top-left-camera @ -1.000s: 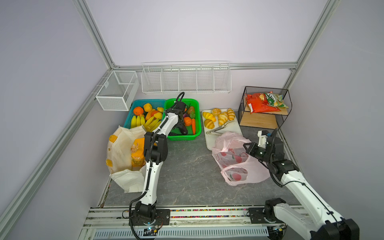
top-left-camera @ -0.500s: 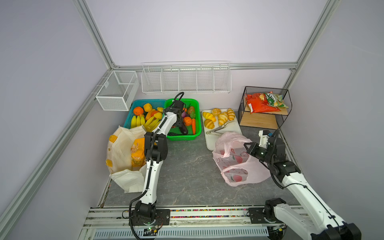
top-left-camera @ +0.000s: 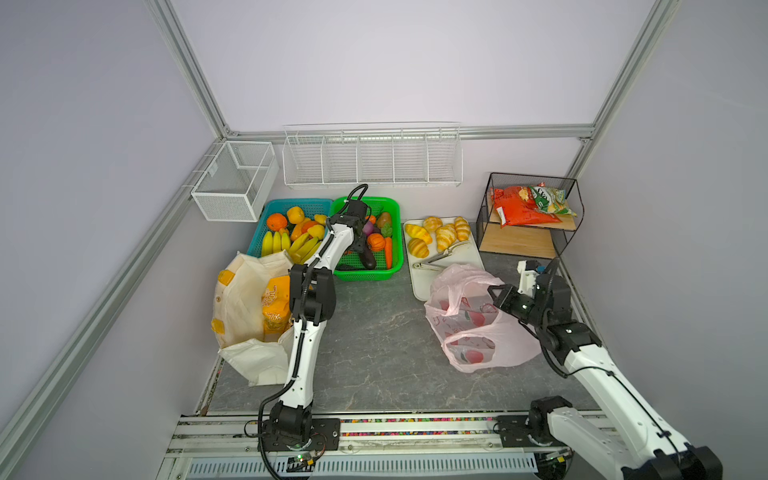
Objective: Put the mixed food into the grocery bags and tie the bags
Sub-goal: 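Reach the left gripper into the green basket toward the red tomato, then grasp the red tomato with the left gripper and lift it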
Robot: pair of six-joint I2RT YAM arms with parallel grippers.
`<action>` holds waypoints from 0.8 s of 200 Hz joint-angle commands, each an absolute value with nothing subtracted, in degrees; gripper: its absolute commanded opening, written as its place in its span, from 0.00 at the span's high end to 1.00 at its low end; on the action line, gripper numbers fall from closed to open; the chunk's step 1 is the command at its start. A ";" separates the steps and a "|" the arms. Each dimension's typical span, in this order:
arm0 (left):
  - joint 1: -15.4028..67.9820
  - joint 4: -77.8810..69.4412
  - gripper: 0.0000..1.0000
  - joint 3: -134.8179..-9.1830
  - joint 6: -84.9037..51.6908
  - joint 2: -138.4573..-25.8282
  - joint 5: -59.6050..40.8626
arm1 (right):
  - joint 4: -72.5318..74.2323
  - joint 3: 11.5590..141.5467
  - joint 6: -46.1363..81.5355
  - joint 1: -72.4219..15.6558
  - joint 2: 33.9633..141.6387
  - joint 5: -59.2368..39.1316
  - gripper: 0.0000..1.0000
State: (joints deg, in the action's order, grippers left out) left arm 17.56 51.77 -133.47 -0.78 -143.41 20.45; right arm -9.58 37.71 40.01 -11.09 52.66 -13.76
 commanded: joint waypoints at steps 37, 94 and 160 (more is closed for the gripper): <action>17.83 47.38 0.43 -124.22 -2.68 -134.07 18.11 | -9.32 37.53 39.42 -13.18 52.78 -13.60 0.94; 20.11 42.88 0.45 -114.08 -4.10 -123.57 18.03 | -9.04 37.77 39.33 -13.36 53.88 -13.00 0.94; 27.31 32.35 0.48 -86.70 -10.31 -97.34 9.41 | -9.02 39.02 40.22 -13.29 55.49 -11.23 0.94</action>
